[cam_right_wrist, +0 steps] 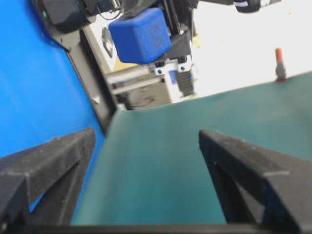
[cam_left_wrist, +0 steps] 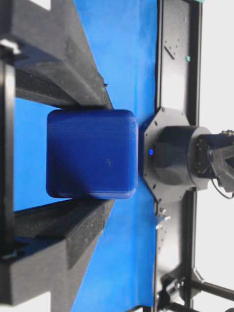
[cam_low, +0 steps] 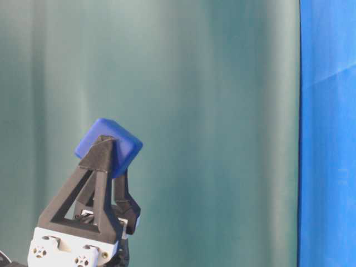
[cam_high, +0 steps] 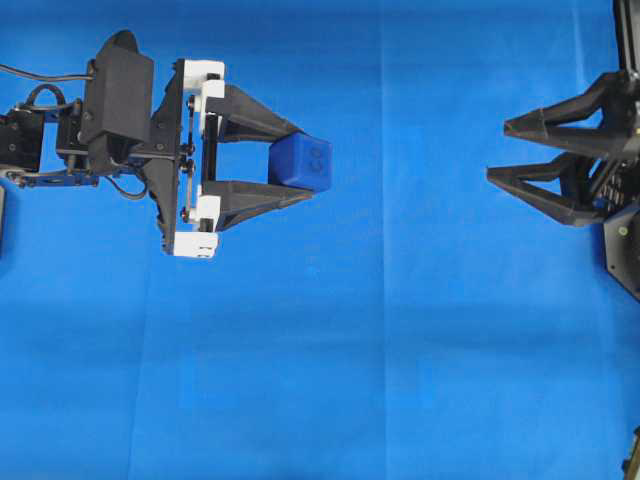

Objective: Handover the blue block to the right arm after grasping it with the left arm, then place it in the designated position.
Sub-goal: 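Move the open right gripper toward the cube held by the left gripper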

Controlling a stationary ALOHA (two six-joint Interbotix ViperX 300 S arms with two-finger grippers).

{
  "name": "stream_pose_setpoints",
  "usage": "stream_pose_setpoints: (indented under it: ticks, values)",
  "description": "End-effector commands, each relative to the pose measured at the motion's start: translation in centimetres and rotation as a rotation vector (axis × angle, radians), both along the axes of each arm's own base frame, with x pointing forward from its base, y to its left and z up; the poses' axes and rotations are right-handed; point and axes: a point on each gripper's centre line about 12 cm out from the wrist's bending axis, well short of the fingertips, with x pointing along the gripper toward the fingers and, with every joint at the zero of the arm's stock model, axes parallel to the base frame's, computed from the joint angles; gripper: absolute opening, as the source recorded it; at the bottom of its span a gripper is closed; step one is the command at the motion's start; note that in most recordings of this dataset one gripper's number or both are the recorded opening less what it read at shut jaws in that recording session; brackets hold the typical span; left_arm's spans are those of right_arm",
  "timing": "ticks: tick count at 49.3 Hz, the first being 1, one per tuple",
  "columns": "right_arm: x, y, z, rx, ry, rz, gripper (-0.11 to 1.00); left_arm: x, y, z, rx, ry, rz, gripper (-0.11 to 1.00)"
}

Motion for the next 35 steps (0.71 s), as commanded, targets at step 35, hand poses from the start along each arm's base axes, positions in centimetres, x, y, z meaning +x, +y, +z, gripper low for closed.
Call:
stream_pose_setpoints:
  ticks: [35]
  values:
    - [0.29,0.25,0.94,-0.094,-0.038,0.022,0.96,-0.26,0.06,1.34,-0.004,-0.043,0.002,0.48]
